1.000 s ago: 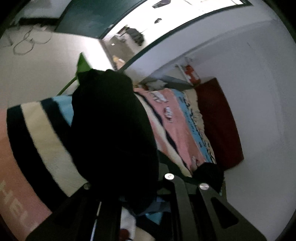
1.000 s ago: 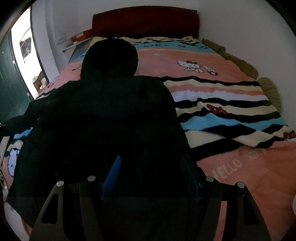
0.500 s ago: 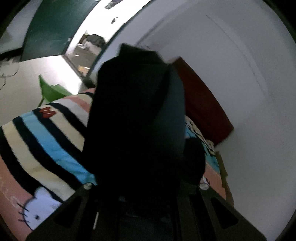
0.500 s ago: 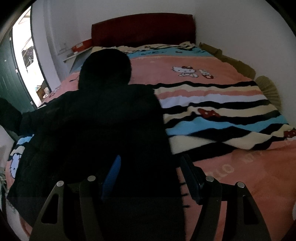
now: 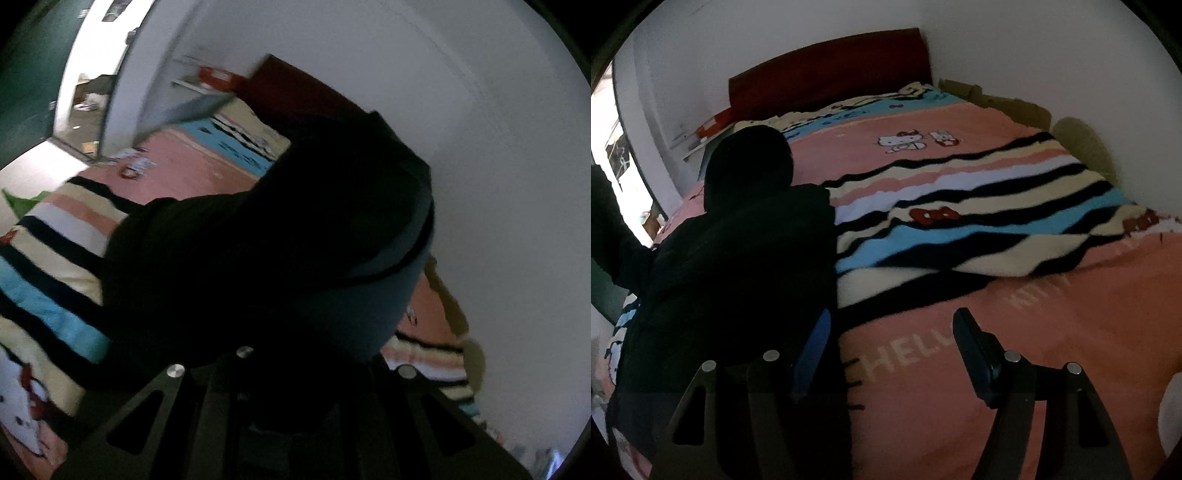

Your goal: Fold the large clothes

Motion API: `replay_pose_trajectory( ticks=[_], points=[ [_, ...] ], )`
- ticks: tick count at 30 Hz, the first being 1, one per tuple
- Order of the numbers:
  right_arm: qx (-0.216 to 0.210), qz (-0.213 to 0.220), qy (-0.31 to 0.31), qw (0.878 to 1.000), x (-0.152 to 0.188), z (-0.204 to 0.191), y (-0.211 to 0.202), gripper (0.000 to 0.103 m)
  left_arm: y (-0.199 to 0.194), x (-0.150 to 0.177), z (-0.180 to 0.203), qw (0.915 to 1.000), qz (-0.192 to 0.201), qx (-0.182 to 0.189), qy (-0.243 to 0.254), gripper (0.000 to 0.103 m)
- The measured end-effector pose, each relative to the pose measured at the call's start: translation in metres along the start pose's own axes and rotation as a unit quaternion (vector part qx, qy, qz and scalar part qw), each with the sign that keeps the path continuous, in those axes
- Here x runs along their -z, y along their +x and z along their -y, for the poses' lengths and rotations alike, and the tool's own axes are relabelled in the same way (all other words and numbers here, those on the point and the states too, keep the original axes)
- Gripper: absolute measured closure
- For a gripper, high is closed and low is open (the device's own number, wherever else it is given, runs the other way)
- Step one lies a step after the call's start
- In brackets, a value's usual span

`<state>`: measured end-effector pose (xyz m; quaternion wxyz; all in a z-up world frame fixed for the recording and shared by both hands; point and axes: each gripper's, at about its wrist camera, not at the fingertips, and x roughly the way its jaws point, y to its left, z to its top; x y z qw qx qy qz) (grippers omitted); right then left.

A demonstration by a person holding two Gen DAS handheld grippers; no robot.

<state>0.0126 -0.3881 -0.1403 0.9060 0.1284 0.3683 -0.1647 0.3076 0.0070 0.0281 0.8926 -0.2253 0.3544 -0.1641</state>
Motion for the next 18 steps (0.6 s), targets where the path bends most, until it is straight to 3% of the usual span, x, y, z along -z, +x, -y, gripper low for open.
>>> replay_pose_trajectory(
  ticks=[8,15,18],
  points=[
    [0.006,-0.010,0.024,1.000,0.009,0.020,0.011,0.035,0.081,0.061,0.068,0.9954,-0.080,-0.003,0.053,0.095],
    [0.012,-0.022,0.026,0.999,0.015,0.026,0.018,0.035,0.147,0.113,0.072,0.9868,-0.134,-0.051,0.075,0.095],
    [0.013,-0.026,0.023,0.999,0.017,0.024,0.018,0.035,0.156,0.123,0.072,0.9815,-0.146,-0.076,0.098,0.092]
  ],
)
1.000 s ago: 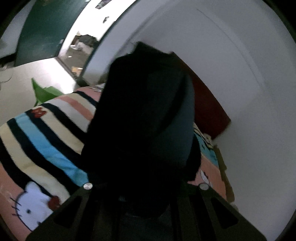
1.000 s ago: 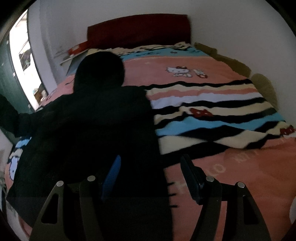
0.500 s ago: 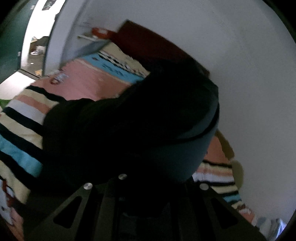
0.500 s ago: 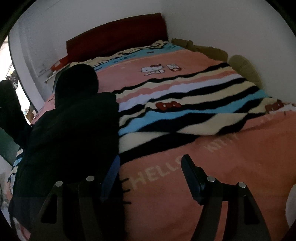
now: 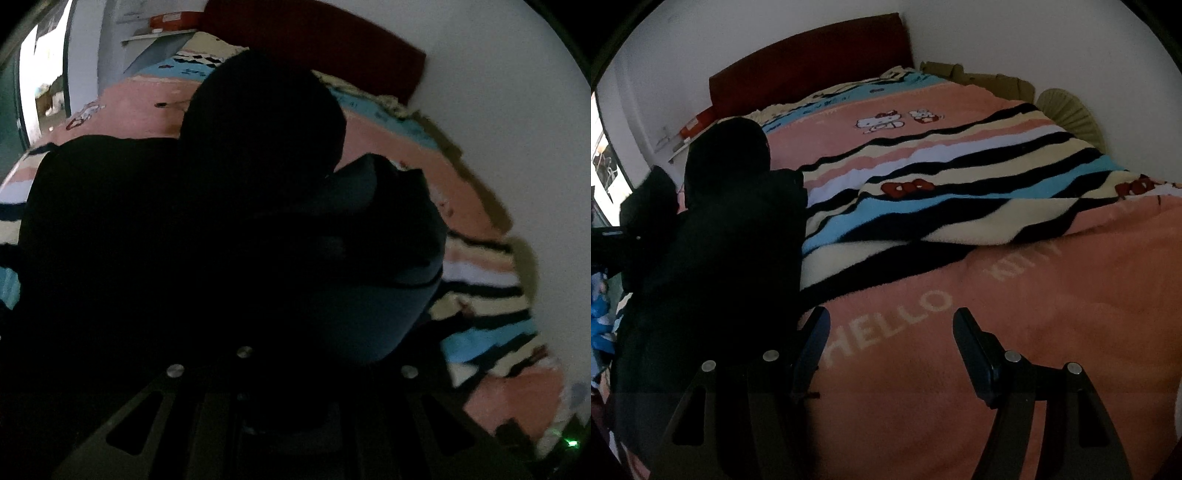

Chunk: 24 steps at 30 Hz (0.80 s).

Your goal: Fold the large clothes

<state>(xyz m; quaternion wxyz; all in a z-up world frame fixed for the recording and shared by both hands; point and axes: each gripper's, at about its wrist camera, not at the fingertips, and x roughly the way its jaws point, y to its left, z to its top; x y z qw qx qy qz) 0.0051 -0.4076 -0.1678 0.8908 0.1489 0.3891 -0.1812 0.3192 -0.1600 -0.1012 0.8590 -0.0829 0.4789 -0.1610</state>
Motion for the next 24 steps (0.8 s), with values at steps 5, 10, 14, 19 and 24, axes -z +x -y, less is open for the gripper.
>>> replay_pose_trajectory(
  ticks=[5,10,14,19,24],
  points=[
    [-0.001,0.000,-0.007,1.000,0.002,-0.004,-0.004,0.034,0.000,0.009,0.004,0.9993,-0.019,-0.011,0.031,0.072],
    [-0.005,0.002,-0.016,1.000,0.003,-0.014,-0.011,0.032,-0.009,0.014,0.005,0.9980,-0.019,-0.017,0.058,0.054],
    [-0.009,0.007,-0.030,0.999,0.003,-0.026,-0.022,0.030,-0.026,0.013,0.010,0.9978,-0.008,0.004,0.066,0.050],
    [-0.004,0.010,-0.052,0.999,-0.003,-0.048,-0.029,0.029,-0.053,0.017,0.020,0.9940,0.002,0.058,0.093,0.048],
    [-0.014,0.011,-0.077,0.997,-0.013,-0.085,-0.026,0.028,-0.069,0.024,0.023,0.9871,0.007,0.095,0.129,0.048]
  ],
)
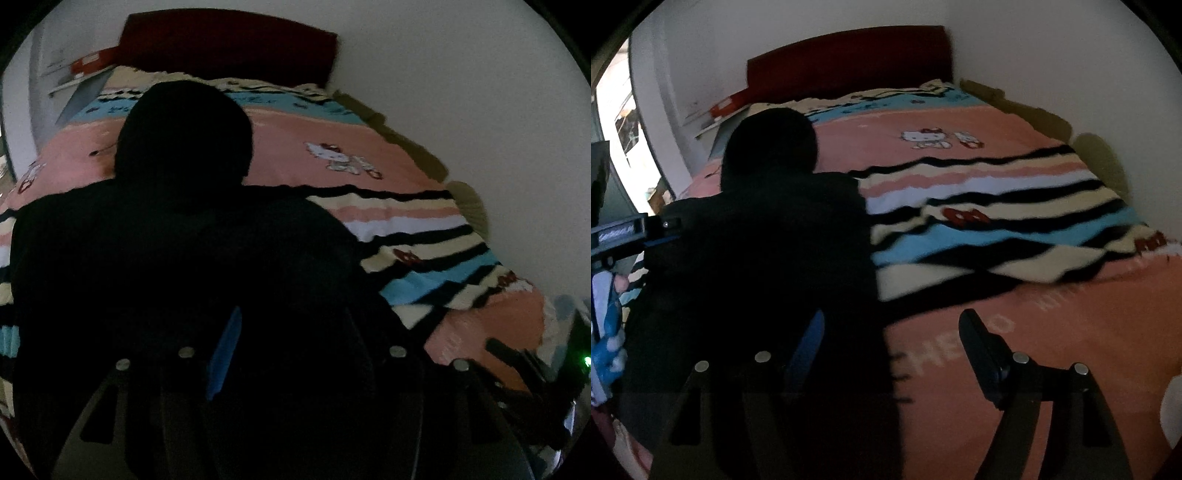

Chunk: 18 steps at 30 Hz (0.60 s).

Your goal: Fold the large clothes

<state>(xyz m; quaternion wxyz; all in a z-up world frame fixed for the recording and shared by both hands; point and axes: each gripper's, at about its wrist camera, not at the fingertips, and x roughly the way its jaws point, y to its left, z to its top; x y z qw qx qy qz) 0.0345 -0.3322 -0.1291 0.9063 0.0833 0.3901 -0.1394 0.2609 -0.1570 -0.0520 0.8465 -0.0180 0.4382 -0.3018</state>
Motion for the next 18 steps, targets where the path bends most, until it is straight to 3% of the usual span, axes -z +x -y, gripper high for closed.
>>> replay_pose_trajectory(
  ticks=[3,6,12,18],
  points=[
    [0.000,-0.008,-0.026,1.000,-0.009,-0.025,0.008,0.028,-0.010,-0.001,-0.027,1.0000,0.004,-0.003,-0.007,0.048],
    [-0.011,-0.010,-0.052,0.999,-0.025,-0.054,0.016,0.028,-0.019,-0.006,-0.077,0.9987,0.007,-0.047,-0.020,0.048],
    [-0.060,0.003,-0.101,0.993,-0.073,-0.128,0.041,0.028,-0.044,-0.019,-0.190,0.9872,0.020,-0.139,-0.075,0.048],
    [-0.119,0.009,-0.154,0.981,-0.106,-0.202,0.077,0.028,-0.033,-0.035,-0.244,0.9804,0.023,-0.176,-0.087,0.048]
  ],
)
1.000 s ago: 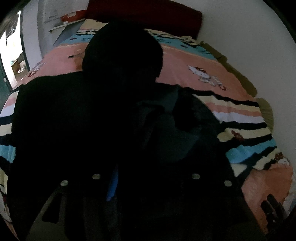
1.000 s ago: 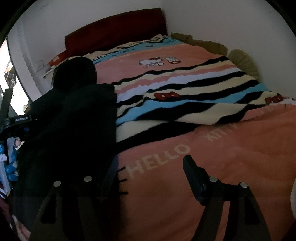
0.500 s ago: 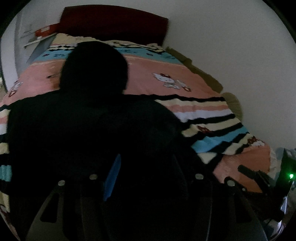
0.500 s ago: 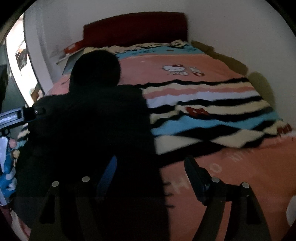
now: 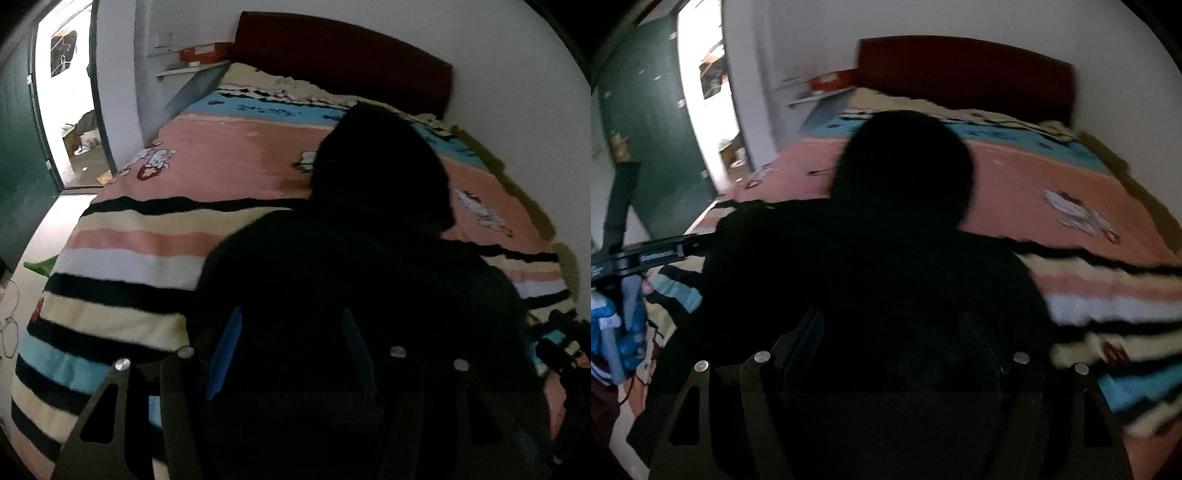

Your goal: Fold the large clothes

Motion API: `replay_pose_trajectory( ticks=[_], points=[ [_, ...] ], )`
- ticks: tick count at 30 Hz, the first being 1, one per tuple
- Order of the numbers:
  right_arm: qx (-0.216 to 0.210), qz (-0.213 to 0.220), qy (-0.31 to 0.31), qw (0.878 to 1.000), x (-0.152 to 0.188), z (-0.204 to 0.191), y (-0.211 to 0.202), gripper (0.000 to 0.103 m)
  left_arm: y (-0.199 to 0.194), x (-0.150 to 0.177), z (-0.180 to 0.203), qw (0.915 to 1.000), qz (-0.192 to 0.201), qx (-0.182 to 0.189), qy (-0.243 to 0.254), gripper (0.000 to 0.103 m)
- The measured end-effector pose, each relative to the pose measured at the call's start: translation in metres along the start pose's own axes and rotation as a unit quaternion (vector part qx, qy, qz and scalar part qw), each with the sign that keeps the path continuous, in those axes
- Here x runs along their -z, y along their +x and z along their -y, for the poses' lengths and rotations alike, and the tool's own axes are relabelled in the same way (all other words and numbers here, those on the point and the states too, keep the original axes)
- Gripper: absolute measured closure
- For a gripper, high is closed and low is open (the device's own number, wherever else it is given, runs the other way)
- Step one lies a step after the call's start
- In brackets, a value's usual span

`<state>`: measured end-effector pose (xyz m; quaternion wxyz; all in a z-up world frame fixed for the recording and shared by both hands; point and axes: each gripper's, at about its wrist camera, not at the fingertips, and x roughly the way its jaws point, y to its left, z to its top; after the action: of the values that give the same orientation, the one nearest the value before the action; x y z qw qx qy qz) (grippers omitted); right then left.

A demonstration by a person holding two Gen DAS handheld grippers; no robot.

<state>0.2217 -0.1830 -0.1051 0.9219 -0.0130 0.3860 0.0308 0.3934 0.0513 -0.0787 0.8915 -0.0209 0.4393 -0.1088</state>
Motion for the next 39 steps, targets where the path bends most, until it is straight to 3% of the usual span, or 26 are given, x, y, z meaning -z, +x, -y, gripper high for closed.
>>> replay_pose_trajectory(
  ticks=[4,9,16,20,25,30,32,35,39],
  points=[
    [0.007,-0.035,-0.015,0.999,0.000,-0.005,0.045,0.028,0.039,0.009,-0.004,0.9996,-0.026,0.006,0.004,0.047],
    [0.020,-0.068,-0.012,0.997,0.022,0.013,0.086,0.026,0.076,0.031,-0.011,0.9982,-0.043,0.040,-0.015,0.035],
    [0.000,-0.057,-0.028,0.998,0.027,0.034,0.119,0.020,0.087,0.042,0.005,0.9993,-0.037,0.005,0.007,0.034],
    [-0.001,-0.072,-0.034,0.997,0.026,0.032,0.117,0.020,0.079,0.035,0.009,0.9983,-0.054,-0.016,0.011,0.034],
    [-0.014,-0.058,-0.035,0.998,0.020,0.042,0.086,0.023,0.046,0.017,0.014,0.9998,-0.017,-0.001,0.004,0.035],
    [0.002,-0.056,-0.034,0.998,0.018,0.058,0.084,0.023,0.072,0.000,0.025,0.9993,-0.030,-0.014,0.018,0.035],
    [0.000,-0.071,-0.034,0.997,0.025,0.059,0.095,0.022,0.093,0.007,0.026,0.9986,-0.044,-0.017,0.025,0.032],
    [-0.016,-0.079,-0.027,0.996,0.036,0.062,0.109,0.021,0.101,0.021,0.026,0.9986,-0.034,-0.025,0.031,0.028],
    [-0.017,-0.087,-0.023,0.996,0.032,0.062,0.108,0.020,0.101,0.015,0.026,0.9958,-0.076,-0.035,0.038,0.027]
  ],
)
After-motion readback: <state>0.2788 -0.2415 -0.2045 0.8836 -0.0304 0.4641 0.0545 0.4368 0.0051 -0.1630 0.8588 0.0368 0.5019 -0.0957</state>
